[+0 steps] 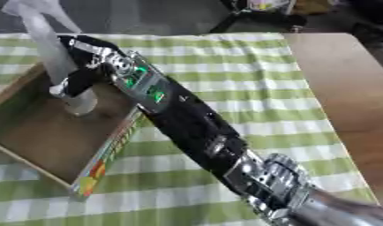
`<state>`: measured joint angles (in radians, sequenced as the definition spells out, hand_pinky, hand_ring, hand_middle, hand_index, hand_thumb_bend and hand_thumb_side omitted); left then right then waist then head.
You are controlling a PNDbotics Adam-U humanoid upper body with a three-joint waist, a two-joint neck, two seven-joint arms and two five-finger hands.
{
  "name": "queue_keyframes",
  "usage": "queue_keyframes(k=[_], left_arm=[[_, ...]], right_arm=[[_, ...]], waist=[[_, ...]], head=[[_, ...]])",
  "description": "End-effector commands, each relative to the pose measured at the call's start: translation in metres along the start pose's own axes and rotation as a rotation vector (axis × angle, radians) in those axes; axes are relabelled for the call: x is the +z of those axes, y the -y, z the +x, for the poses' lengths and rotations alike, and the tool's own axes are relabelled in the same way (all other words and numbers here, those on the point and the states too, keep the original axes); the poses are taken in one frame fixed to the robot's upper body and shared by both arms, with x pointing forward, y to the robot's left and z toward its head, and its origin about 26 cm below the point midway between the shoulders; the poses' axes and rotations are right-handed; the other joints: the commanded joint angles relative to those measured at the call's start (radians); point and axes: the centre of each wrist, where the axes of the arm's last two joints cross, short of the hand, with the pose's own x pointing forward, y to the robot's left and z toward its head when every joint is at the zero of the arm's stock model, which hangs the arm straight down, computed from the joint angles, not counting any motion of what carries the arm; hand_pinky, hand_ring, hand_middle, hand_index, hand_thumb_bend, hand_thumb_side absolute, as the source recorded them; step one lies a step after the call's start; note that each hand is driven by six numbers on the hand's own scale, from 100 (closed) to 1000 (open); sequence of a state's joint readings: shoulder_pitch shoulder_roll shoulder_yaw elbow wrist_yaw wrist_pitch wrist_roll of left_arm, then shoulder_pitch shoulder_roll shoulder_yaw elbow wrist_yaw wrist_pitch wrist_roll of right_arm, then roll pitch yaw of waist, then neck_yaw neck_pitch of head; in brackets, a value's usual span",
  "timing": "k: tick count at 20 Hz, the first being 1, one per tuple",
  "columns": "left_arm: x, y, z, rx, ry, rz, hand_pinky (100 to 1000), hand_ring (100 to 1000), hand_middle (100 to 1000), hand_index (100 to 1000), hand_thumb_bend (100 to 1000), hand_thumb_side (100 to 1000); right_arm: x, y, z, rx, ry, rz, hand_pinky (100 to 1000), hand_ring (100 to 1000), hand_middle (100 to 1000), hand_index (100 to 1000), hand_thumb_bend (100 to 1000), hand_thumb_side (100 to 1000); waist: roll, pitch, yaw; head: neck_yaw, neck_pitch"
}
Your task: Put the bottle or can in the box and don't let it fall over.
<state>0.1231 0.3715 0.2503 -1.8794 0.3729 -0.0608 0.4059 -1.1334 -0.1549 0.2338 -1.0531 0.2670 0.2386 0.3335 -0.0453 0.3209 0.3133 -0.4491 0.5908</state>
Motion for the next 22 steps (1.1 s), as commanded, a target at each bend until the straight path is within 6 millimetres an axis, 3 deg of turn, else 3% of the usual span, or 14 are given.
queue_keyframes(k=[1, 11, 12, 22], left_arm=[[-0.004, -0.005, 0.006, -0.020, 0.020, -0.002, 1000, 530, 701, 775, 172, 859], [-0.004, -0.005, 0.007, -0.020, 0.025, 0.005, 1000, 530, 702, 774, 171, 856], [-0.004, -0.006, 0.007, -0.021, 0.025, 0.008, 1000, 530, 703, 775, 171, 855], [-0.003, -0.007, 0.007, -0.022, 0.031, 0.018, 1000, 530, 705, 774, 172, 852]], right_arm=[[0.009, 0.017, 0.011, -0.005, 0.046, -0.035, 1000, 1000, 1000, 1000, 315, 100], [0.038, 0.036, 0.011, -0.022, 0.075, -0.098, 996, 1000, 1000, 1000, 293, 100], [0.042, 0.040, 0.010, -0.023, 0.081, -0.113, 971, 1000, 1000, 1000, 100, 100], [0.115, 0.079, 0.000, 0.028, 0.143, -0.339, 928, 1000, 1000, 997, 100, 121]], waist=[[0.010, -0.028, -0.002], [0.021, -0.032, -0.015], [0.025, -0.033, -0.020], [0.036, -0.040, -0.043]], head=[[0.008, 0.003], [0.026, 0.000], [0.031, 0.001], [0.057, 0.013]])
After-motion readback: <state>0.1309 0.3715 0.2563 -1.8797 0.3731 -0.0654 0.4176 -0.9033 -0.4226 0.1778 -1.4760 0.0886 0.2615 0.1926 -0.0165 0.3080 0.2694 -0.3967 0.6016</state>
